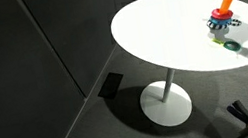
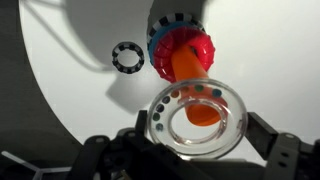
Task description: Put the transparent ring on the ring holder
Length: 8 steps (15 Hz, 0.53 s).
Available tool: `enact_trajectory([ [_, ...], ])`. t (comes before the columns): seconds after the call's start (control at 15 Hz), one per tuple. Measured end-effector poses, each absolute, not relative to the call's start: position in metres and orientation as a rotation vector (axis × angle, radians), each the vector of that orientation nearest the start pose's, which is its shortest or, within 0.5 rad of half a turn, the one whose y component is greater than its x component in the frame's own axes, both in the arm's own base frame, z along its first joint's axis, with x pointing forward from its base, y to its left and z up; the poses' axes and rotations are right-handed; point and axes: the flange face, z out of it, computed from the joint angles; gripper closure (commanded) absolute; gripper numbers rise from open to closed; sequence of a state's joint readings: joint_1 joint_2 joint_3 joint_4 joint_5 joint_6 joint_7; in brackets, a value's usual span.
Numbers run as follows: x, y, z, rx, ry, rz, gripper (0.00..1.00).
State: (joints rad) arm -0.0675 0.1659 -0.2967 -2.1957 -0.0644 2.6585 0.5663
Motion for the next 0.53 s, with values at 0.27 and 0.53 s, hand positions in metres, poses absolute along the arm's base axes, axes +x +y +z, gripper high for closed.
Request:
enact_trajectory([
  [0.27, 0.551, -0.204, 0.334, -2.873, 1.340, -0.481, 0.30],
  [0.53, 0.557, -0.205, 0.323, -2.885, 1.357, -0.439, 0.30],
])
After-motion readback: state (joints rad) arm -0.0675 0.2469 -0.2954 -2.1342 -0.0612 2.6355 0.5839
